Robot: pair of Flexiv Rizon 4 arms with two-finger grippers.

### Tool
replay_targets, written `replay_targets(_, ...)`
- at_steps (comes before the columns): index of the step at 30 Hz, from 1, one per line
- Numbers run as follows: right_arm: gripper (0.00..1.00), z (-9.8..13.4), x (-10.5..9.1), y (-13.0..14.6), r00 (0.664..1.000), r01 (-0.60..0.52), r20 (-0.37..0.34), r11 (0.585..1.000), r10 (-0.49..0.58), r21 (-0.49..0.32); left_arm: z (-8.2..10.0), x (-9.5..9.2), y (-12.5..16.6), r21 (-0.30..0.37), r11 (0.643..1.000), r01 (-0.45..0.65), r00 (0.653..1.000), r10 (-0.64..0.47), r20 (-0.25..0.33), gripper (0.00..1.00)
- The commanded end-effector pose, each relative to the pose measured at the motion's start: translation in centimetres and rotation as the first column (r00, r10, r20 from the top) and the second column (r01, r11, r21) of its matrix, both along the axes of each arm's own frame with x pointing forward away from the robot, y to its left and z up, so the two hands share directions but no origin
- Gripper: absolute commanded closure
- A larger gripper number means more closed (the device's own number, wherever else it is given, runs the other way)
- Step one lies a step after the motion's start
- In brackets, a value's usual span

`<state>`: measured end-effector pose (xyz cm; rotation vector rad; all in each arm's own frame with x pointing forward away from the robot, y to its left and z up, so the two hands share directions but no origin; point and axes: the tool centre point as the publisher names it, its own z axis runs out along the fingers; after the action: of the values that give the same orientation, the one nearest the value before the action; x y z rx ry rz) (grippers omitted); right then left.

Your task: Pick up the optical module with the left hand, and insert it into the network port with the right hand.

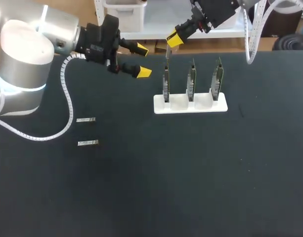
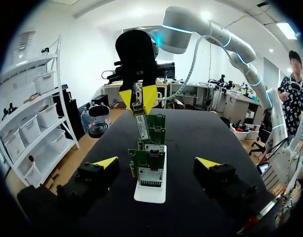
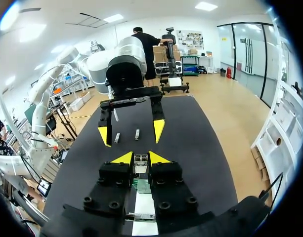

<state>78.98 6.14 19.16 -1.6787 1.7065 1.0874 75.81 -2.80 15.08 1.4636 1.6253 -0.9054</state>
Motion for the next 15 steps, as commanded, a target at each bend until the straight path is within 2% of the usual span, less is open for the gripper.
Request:
replay_targets(1,1.0,0.02,-0.04,0.0,1.0,0.001,0.001,1.0,-0.001,-0.002,-0.09,0.16,-0.1,0.009,1.0,0.001,1.0,-0.001,-0.011,0.0)
replay_targets(15,1.0,0.12,-0.49,0.02,1.0,0.004,0.003,1.0,-0.004,-0.004,-0.1,0.02,0.07,0.013,1.0,-0.005,1.0,0.005,-0.007,0.0)
